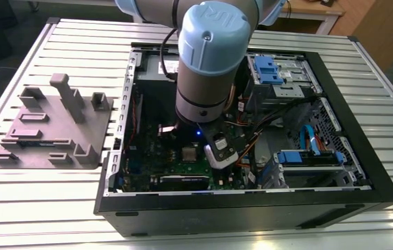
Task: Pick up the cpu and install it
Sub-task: 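Place the cpu into insertion slot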
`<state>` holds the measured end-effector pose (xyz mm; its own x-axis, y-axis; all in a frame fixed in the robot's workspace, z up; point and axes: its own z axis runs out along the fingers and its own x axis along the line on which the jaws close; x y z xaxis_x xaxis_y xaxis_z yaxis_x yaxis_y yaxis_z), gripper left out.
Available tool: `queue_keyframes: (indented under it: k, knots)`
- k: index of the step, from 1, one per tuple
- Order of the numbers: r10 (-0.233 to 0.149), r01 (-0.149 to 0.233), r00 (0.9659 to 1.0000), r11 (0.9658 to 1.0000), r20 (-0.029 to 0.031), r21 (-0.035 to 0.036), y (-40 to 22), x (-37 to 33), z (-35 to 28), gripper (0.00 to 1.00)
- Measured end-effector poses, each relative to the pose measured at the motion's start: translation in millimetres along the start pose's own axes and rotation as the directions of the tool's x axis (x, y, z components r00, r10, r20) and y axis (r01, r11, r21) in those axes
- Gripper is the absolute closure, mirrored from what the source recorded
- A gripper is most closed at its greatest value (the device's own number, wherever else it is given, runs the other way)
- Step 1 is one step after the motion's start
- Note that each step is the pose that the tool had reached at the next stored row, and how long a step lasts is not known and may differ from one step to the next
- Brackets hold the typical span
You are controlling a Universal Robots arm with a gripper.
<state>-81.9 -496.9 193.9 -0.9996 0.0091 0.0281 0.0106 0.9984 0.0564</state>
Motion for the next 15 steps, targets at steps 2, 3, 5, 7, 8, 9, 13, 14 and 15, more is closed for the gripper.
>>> queue_keyframes:
  k: [2, 3, 5, 7, 8, 9, 13, 14, 15]
  knots:
    - [0.0, 0.0, 1.0, 1.0, -0.0004, 0.0001, 0.2, 0.1, -3.4, 0.48]
    - [0.0, 0.0, 1.0, 1.0, -0.0007, 0.0001, 0.3, 0.1, -5.3, 0.48]
    - [0.0, 0.0, 1.0, 1.0, -0.0011, 0.0002, 0.5, 0.2, -8.7, 0.56]
    - [0.0, 0.0, 1.0, 1.0, -0.0017, 0.0002, 0.7, 0.3, -11.9, 0.62]
    - [0.0, 0.0, 1.0, 1.0, -0.002, 0.0003, 0.7, 0.3, -12.9, 0.68]
    - [0.0, 0.0, 1.0, 1.0, -0.0021, 0.0002, 0.8, 0.3, -13.0, 0.68]
    - [0.0, 0.0, 1.0, 1.0, -0.0024, 0.0002, 0.7, 0.4, -13.1, 0.85]
    - [0.0, 0.0, 1.0, 1.0, -0.0024, 0.0002, 0.7, 0.4, -13.1, 0.89]
    - [0.0, 0.0, 1.0, 1.0, -0.0025, 0.0003, 0.7, 0.4, -13.1, 0.89]
